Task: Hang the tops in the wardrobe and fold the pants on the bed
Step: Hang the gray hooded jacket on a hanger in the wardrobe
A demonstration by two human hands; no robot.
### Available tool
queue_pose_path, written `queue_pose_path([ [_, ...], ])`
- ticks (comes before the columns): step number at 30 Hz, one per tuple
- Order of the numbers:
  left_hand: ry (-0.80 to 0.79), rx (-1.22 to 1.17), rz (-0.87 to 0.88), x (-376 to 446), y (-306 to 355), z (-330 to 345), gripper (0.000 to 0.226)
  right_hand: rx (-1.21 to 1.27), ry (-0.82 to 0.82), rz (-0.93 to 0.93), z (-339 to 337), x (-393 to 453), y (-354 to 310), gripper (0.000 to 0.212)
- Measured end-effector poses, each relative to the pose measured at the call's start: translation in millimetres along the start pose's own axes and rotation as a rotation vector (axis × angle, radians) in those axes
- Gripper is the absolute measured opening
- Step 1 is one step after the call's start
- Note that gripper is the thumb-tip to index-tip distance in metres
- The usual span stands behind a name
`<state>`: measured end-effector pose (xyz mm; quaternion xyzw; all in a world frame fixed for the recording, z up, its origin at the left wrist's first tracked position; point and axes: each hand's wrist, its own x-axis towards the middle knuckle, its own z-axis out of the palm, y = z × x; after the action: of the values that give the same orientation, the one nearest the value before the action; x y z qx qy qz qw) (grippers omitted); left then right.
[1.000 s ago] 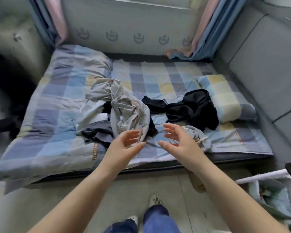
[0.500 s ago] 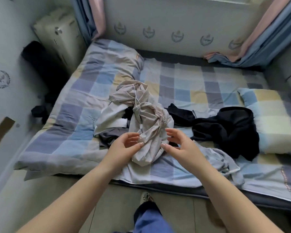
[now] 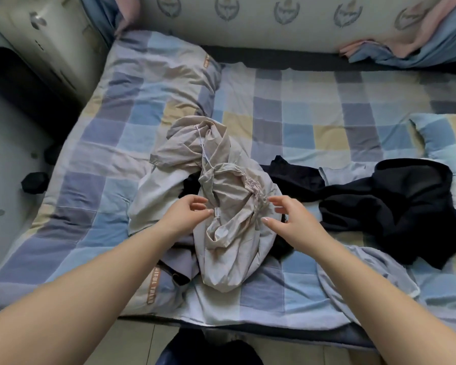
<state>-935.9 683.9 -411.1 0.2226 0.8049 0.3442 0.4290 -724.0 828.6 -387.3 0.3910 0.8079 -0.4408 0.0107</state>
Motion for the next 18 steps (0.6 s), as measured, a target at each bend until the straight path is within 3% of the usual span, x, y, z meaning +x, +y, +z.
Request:
queue_pose_path([
  [6, -0.014, 0.262, 0.066, 108, -17, 11, 0.039, -0.012, 0.059, 0.149, 44, 95, 68, 0.055],
  [10, -0.057, 0.53, 0.199, 174, -38, 21, 0.034, -0.059, -0.002, 0.169, 84, 142, 111, 0.069],
  [12, -0.061, 0.611, 0.187, 201, -49, 27, 0.041, -0.068, -0.037, 0.199, 101, 160, 127, 0.073],
  [18, -0.092, 0.586, 0.12, 252, -76, 43, 0.05, -0.133, -0.18, 0.341, 135, 205, 158, 0.075],
])
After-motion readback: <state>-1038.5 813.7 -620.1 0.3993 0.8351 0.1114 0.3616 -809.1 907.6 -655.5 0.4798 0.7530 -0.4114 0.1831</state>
